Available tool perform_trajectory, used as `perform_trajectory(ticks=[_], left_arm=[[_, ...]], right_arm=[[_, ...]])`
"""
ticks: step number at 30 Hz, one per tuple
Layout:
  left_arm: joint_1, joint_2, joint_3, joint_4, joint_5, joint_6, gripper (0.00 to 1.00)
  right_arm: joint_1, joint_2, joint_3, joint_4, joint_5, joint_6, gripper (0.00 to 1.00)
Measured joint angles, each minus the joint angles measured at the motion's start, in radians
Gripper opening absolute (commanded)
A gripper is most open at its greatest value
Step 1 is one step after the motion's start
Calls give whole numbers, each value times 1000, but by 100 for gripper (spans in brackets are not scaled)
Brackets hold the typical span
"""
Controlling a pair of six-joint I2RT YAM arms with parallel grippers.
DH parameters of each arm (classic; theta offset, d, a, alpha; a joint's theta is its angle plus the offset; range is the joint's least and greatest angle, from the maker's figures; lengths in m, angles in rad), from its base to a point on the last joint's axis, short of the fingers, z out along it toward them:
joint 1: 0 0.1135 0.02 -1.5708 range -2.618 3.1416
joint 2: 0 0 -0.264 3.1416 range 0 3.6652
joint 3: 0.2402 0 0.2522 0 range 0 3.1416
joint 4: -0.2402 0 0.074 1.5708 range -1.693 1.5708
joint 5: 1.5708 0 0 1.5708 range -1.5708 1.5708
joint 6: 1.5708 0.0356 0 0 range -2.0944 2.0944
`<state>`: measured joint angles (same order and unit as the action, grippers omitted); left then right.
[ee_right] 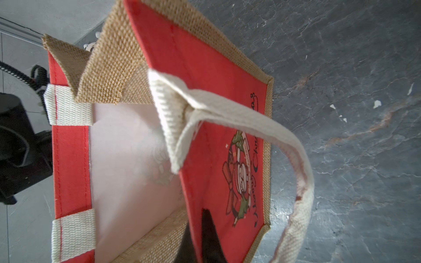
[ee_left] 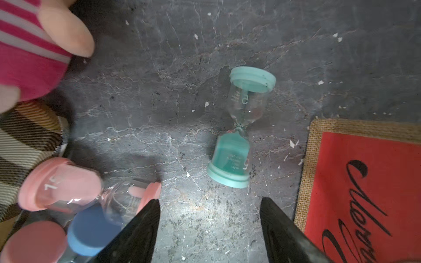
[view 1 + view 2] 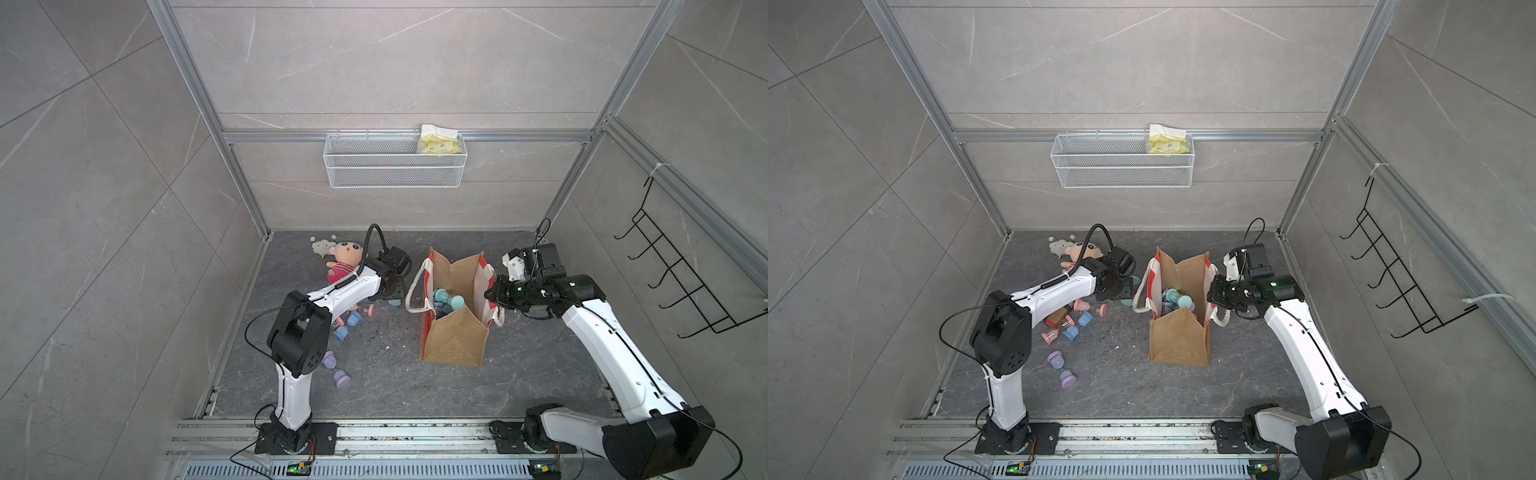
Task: Put the hourglass into the canvas bag
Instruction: Pick up the hourglass from the center of the board.
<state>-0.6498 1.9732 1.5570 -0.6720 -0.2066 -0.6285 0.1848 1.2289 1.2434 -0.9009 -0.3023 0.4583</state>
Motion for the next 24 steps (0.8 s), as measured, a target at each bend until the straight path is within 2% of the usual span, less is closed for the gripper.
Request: perform_trajectory(ticks=[12,24], left_arm=[[5,190,133,22,26,24,66],[5,264,180,-2,26,46,52]], right_arm=[[0,9,0,1,0,0,0],[0,11,2,1,0,0,0]])
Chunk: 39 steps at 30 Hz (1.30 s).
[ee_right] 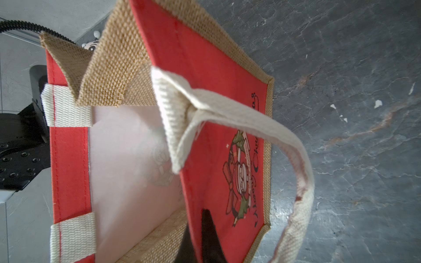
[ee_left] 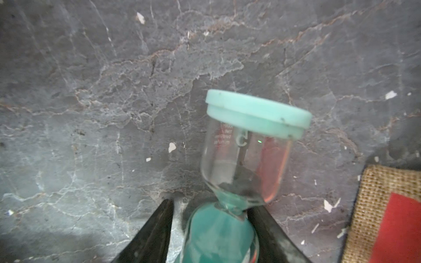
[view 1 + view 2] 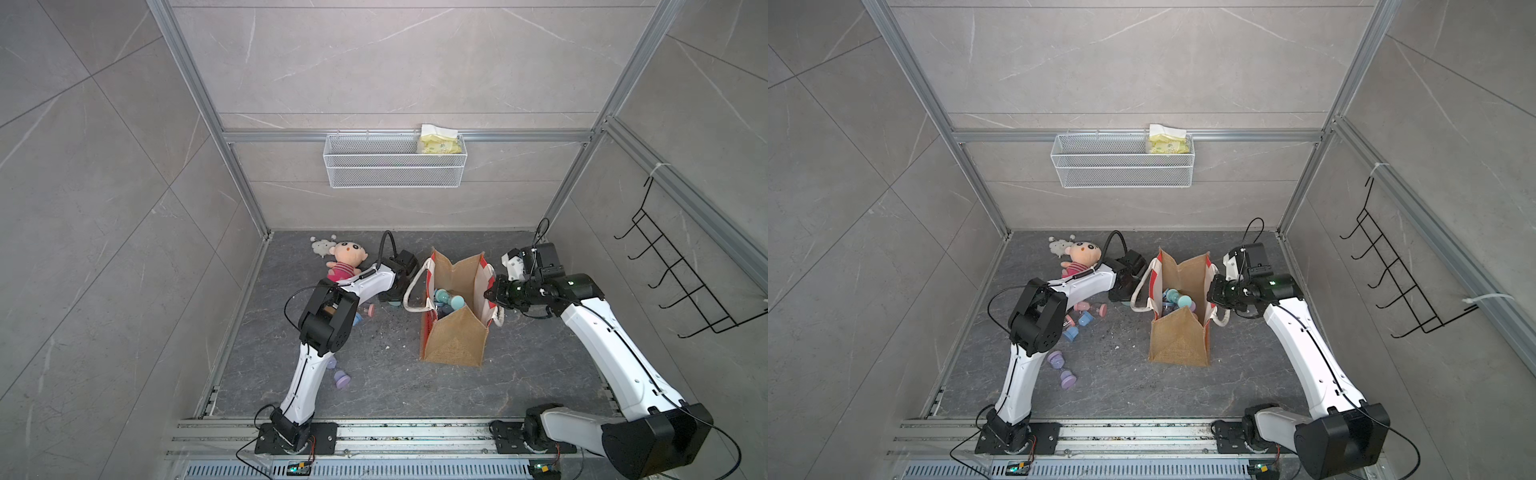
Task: Put the hourglass into the canvas bag
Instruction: Pick up the hourglass from the center of the board.
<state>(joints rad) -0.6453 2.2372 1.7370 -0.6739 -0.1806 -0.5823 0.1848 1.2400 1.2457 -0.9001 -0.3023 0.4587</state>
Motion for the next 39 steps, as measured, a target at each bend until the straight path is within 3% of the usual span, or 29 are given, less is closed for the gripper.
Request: perform_trajectory(ticks=[9,19,27,35,39], left_arm=[[2,10,17,-5,3,2,27],[6,-17,-8,0,3,-2,13],[6,-232,-89,-4,-81,-5,8],[10,-484,-87,-13,-158,15,5],[-11,-546,-35,-52,-186,42,4]], right_arm=[[0,2,0,0,0,0,0],[0,2,6,-1,0,0,0],[0,2,6,-1,1,0,0],[0,2,6,-1,0,1,0],[0,2,6,-1,1,1,0]])
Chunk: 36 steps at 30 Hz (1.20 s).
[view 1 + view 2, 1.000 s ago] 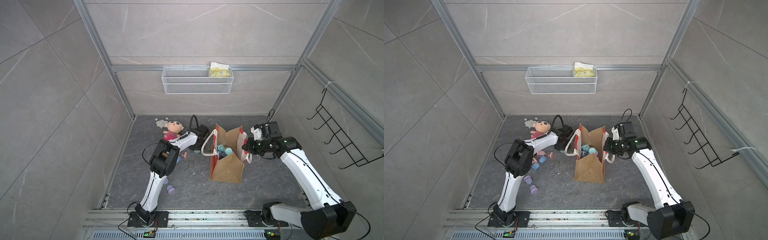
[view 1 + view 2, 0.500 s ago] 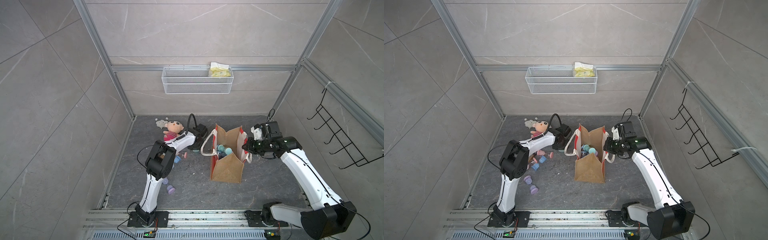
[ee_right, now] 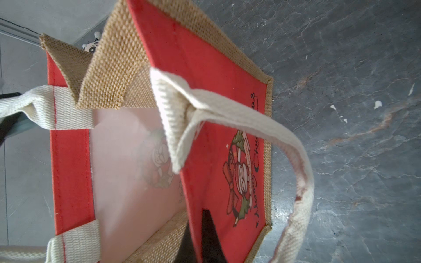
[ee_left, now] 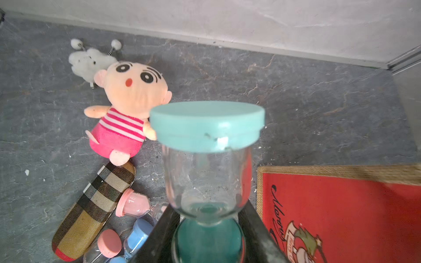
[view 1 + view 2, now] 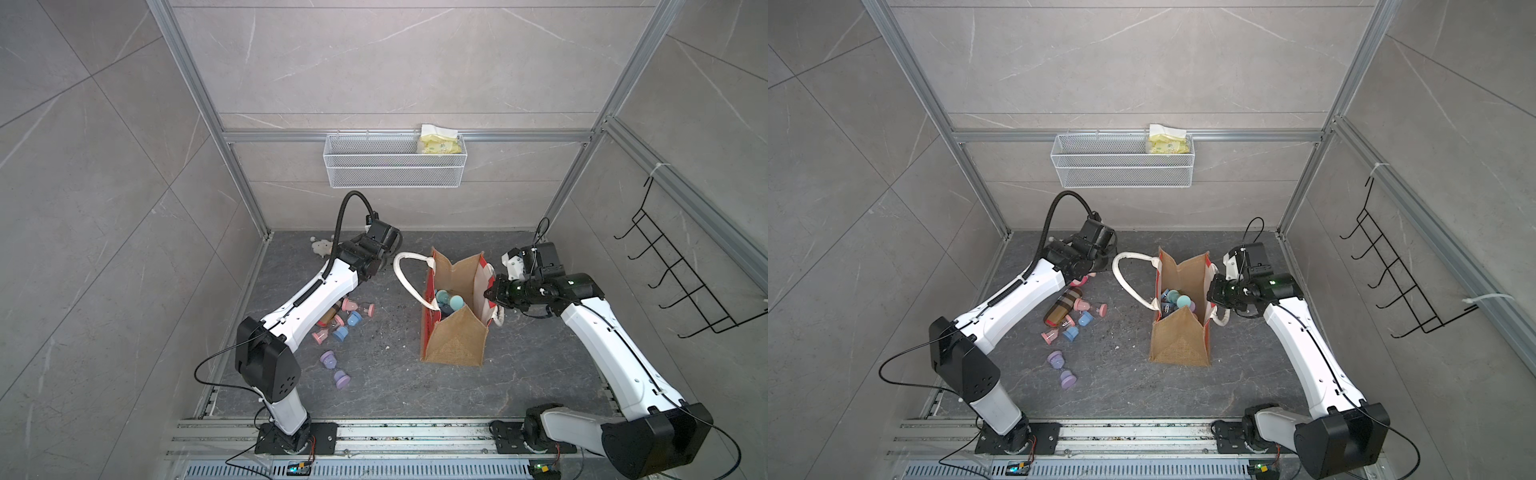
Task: Put the hourglass into the canvas bag
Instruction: Pick up the hourglass from the center of the board, then place the hourglass in the canvas bag.
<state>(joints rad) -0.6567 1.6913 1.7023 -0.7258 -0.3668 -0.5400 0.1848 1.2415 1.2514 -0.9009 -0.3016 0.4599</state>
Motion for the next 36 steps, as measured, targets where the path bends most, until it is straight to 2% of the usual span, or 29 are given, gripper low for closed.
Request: perform_trajectory(ticks=[5,10,14,18,21,26,29,32,36], left_arm=[[-20,-22,72,-74,-113,33,4],[-1,-51,90,-163,-227,59,3],[8,-101,90,-192,-240,72,1],[-35,-151,90,-175,-179,99,1],[-123,-148,124,-147,-101,135,1],[-302,-19,269,-80,40,242,1],[-366,83,332,-27,127,320,1],[-386,172,347,7,220,395,1],[-377,242,322,28,276,467,0]], right_arm=[[0,0,0,0,0,0,0],[0,-4,0,0,0,0,0],[0,-5,0,0,-1,0,0],[0,-5,0,0,-1,4,0],[0,-6,0,0,-1,8,0],[0,-11,0,0,-1,15,0],[0,-15,0,0,-2,16,0],[0,-16,0,0,-8,18,0],[0,-19,0,0,-8,18,0]])
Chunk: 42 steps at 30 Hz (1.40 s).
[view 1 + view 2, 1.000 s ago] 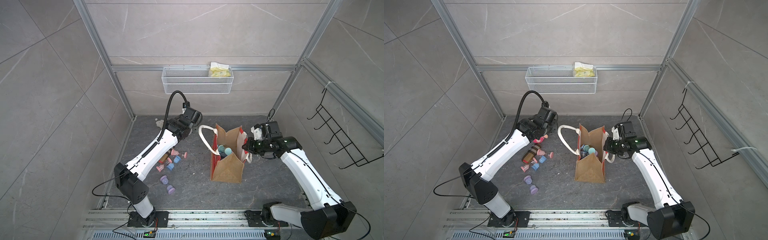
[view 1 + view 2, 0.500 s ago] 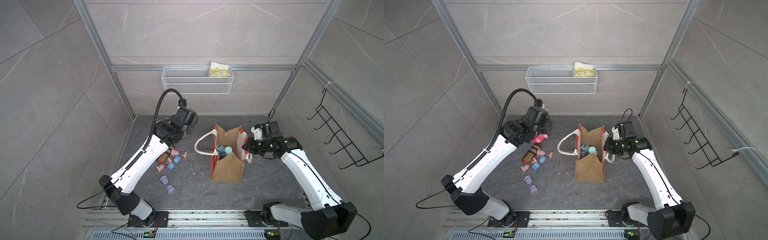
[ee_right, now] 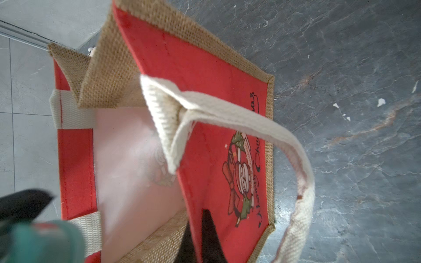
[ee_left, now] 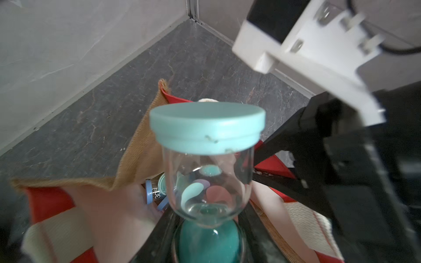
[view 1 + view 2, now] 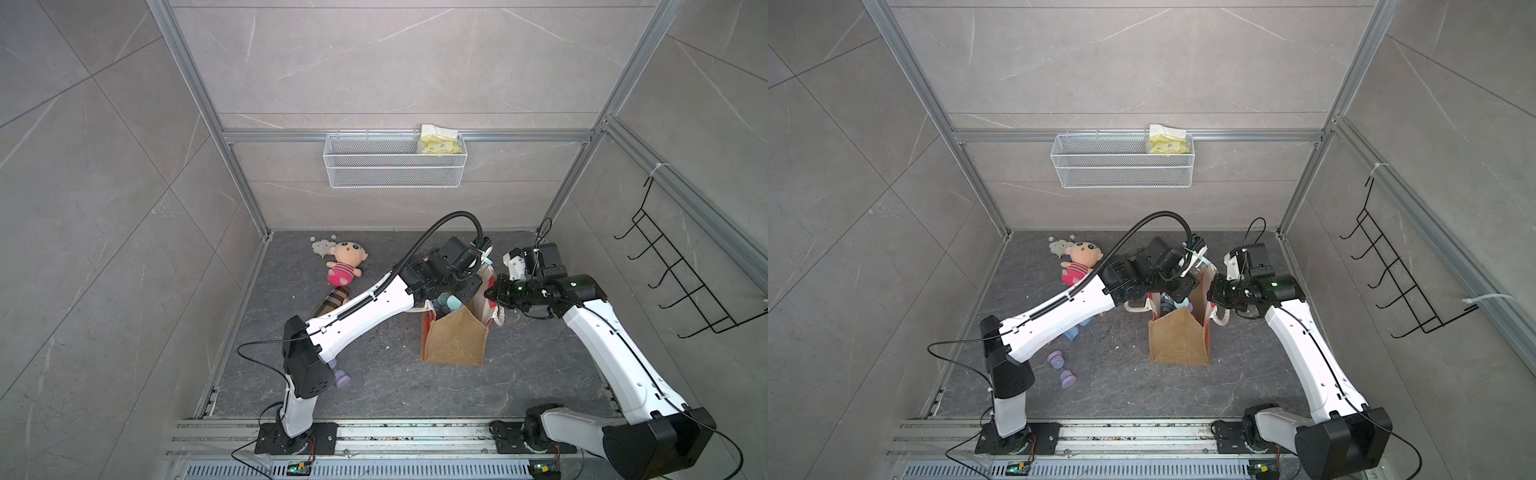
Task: Put the hourglass into the canvas bag
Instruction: Place the hourglass in the canvas bag.
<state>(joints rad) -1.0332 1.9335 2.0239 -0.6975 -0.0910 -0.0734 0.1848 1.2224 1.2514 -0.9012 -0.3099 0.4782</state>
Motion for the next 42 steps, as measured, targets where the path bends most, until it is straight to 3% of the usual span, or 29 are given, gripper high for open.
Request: perform_trajectory(ticks=[13,21,29,36,42], left_arm=[[54,34,-156,21,74,69,0],[85,151,-26,-16,101,66,0],[84,200,12,-43,122,66,38],[91,205,27,-59,146,66,57],[99,207,28,-72,164,67,63]], right_arm=[[0,-25,0,-18,8,0,0],[0,-26,0,-23,8,1,0],[0,-24,0,-23,8,4,0],[0,-22,0,-22,8,26,0],[-1,-22,0,-21,7,35,0]])
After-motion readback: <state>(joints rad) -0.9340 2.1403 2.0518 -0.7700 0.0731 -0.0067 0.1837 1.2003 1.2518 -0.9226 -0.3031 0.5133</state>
